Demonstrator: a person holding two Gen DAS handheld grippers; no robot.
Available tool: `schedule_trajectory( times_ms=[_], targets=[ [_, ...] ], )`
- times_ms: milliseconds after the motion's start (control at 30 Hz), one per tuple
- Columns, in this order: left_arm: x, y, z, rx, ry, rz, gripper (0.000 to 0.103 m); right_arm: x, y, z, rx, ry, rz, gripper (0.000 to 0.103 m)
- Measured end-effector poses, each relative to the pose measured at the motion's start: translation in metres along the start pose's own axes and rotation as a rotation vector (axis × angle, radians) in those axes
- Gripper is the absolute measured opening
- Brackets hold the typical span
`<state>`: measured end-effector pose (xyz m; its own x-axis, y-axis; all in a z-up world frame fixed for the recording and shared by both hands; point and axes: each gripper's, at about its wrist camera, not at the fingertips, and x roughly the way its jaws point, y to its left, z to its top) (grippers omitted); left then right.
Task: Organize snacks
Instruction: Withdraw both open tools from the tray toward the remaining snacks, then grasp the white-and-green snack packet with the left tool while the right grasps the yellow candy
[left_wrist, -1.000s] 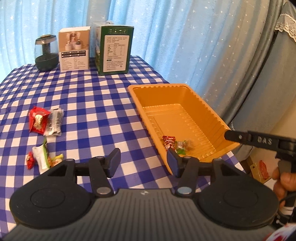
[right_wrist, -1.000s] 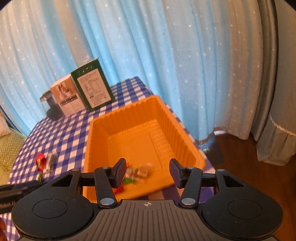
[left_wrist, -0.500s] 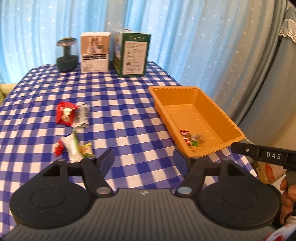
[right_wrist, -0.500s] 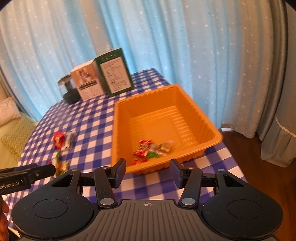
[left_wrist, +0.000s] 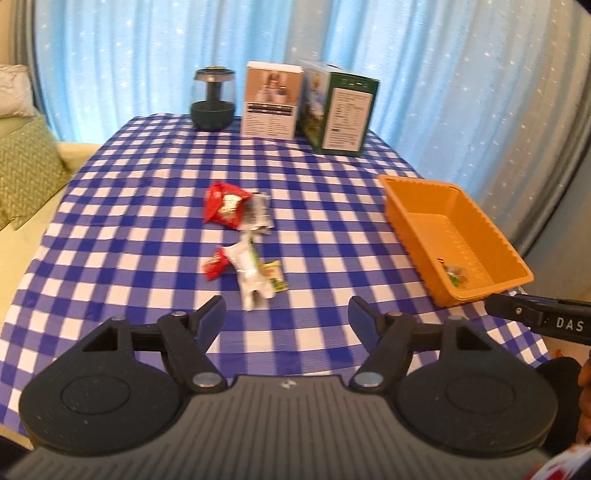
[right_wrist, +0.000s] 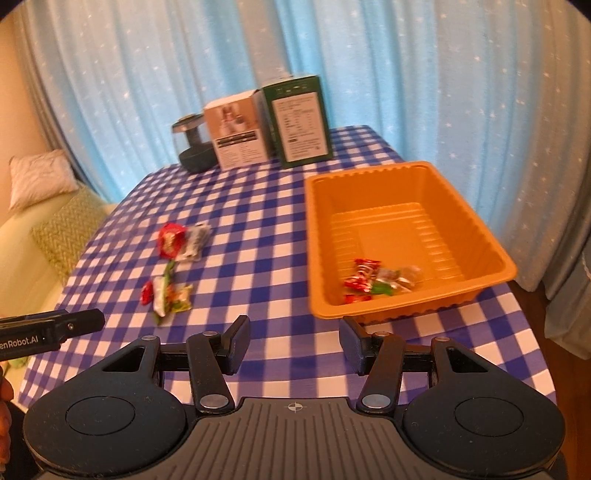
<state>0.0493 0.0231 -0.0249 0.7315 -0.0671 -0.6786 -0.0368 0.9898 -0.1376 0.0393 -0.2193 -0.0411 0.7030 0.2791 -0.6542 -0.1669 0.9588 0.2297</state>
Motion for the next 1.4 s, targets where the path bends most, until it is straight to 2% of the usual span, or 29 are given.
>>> schedule_trajectory(
  times_ms=[433,833,967,1200,1400],
  targets=[
    [-0.002,0.026,0.000,-0.040,-0.011,0.028,0.070,0.011,0.022,0.000,-0.074,0.011,0.015,0.053],
    [0.035,0.033,0.004,-0.068,0.036,0.019,0.068,0.044,0.034,0.003,-0.129,0.048,0.031,0.053],
    [0.053,0.035,0.007,-0.076,0.057,0.010,0.063,0.063,0.038,0.005,-0.144,0.068,0.042,0.053],
    [0.090,0.040,0.013,-0.095,0.086,-0.004,0.062,0.097,0.041,0.009,-0.154,0.097,0.053,0.053],
    [0.126,0.047,0.016,-0.151,0.119,-0.033,0.046,0.120,0.042,0.010,-0.155,0.116,0.052,0.053]
  ],
)
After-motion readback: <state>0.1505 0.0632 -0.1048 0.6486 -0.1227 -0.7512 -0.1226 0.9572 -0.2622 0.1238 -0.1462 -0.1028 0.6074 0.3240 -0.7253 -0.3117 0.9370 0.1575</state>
